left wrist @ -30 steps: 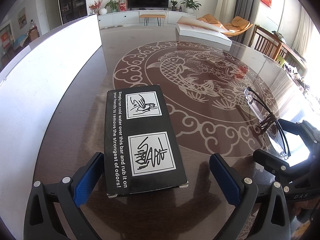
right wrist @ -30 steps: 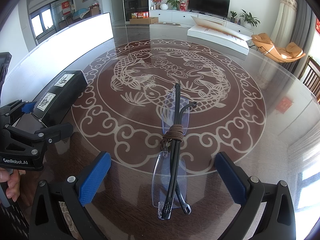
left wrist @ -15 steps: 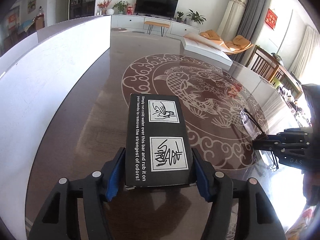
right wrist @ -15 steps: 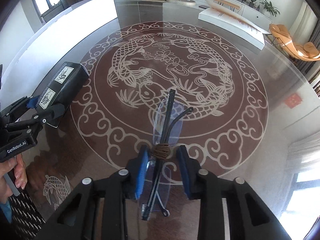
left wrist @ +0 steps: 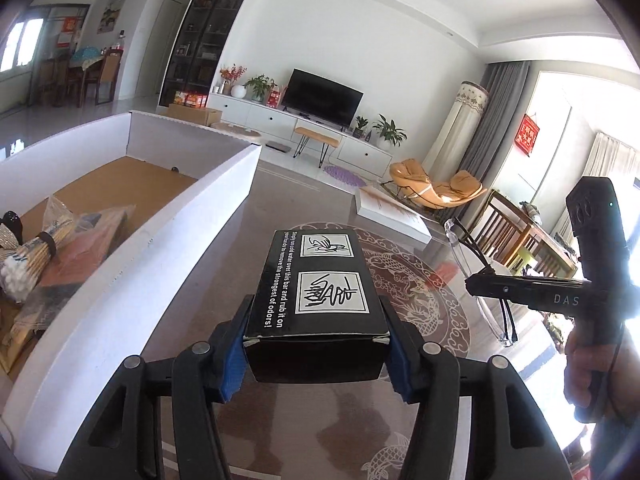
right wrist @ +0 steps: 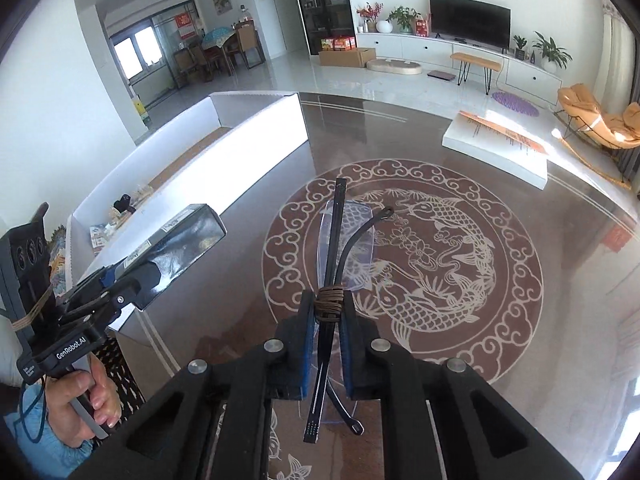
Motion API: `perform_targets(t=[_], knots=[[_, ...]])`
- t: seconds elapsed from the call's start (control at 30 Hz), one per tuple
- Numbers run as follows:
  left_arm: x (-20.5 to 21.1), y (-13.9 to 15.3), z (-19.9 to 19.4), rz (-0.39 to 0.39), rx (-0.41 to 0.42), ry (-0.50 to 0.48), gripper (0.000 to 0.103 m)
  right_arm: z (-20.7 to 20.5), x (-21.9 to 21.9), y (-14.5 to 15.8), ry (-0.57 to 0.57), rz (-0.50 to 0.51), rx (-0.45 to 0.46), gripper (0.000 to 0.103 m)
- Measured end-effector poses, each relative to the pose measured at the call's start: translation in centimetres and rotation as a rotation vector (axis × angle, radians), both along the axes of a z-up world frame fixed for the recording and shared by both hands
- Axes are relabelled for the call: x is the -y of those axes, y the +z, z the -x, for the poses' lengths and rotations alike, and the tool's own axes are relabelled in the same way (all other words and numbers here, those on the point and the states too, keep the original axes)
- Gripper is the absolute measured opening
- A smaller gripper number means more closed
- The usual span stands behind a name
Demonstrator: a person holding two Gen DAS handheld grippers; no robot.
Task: Organize objects
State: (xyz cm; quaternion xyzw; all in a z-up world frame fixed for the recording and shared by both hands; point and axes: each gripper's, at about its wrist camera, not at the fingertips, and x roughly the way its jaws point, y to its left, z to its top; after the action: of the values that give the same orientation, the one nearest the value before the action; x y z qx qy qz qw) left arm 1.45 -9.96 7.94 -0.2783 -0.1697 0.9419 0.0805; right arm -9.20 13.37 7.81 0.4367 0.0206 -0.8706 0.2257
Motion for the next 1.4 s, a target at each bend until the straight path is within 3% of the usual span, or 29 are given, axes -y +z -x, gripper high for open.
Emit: perform_targets(t=[0.13, 0.23, 0.37, 0.47, 0.53, 0.57, 0.6, 0.63, 0.67, 0.7, 0.77, 0.9, 1.03, 1.13, 1.2, 1.3, 1.4], knots=[[6.0, 3.7, -1.1, -0.028, -0.058, 0.117, 0.057, 1.6, 5.7, 3.6, 0.095, 0.055, -0.049, 0.012], [11.9, 5.2, -0.8, -0.042, -0.053, 0.225, 0.057, 3.0, 11.7, 5.7, 0.182, 0.113, -0.062, 0.012], [18.6, 4.0, 1.1, 0.024, 0.091, 0.354, 0.057, 5.0, 21.1, 5.8, 0.296, 0.154, -0.015, 0.012], [22.0, 1.5, 2.2, 0.058, 0.247, 0.41, 0.058, 6.0, 27.0, 3.8, 0.338, 0.177, 0.073, 0.013], [23.3, 0.5, 2.3, 0.094, 0.297, 0.438, 0.061, 6.5, 30.1, 1.6, 0.363, 0.197, 0.167, 0.014], [23.6, 0.2, 2.3, 0.107, 0.31, 0.443, 0.066, 6.5, 31.4, 0.4, 0.377, 0.194, 0.212, 0.02], [23.7, 0.1, 2.2, 0.115, 0.315, 0.446, 0.07, 6.6, 32.6, -0.9, 0.389, 0.181, 0.258, 0.038], [23.8, 0.1, 2.1, 0.127, 0.315, 0.45, 0.082, 6.5, 33.4, -2.0, 0.394, 0.168, 0.295, 0.049], [23.6, 0.2, 2.0, 0.144, 0.312, 0.455, 0.096, 6.4, 33.9, -2.7, 0.392, 0.157, 0.315, 0.064], [23.3, 0.4, 1.8, 0.167, 0.307, 0.459, 0.101, 6.2, 34.0, -3.0, 0.386, 0.155, 0.317, 0.066], [22.6, 0.9, 1.6, 0.232, 0.302, 0.479, 0.103, 5.9, 33.3, -2.6, 0.376, 0.168, 0.289, 0.07], [20.4, 1.8, 1.9, 0.402, 0.359, 0.634, 0.103, 5.7, 30.9, -0.5, 0.337, 0.088, 0.17, 0.099], [19.1, 2.1, 2.4, 0.367, 0.371, 0.638, 0.103, 5.7, 28.7, 1.2, 0.307, -0.033, 0.077, 0.103], [17.9, 2.4, 1.7, 0.391, 0.338, 0.687, 0.103, 5.5, 27.8, 1.9, 0.297, -0.106, 0.007, 0.103], [17.3, 2.7, 1.0, 0.374, 0.313, 0.699, 0.103, 5.6, 27.5, 2.0, 0.294, -0.127, -0.005, 0.103], [16.9, 3.1, 0.3, 0.304, 0.311, 0.644, 0.103, 5.7, 27.5, 1.8, 0.289, -0.149, 0.003, 0.103], [16.5, 3.4, 0.4, 0.331, 0.317, 0.632, 0.103, 5.6, 28.0, 1.7, 0.293, -0.161, 0.001, 0.103]])
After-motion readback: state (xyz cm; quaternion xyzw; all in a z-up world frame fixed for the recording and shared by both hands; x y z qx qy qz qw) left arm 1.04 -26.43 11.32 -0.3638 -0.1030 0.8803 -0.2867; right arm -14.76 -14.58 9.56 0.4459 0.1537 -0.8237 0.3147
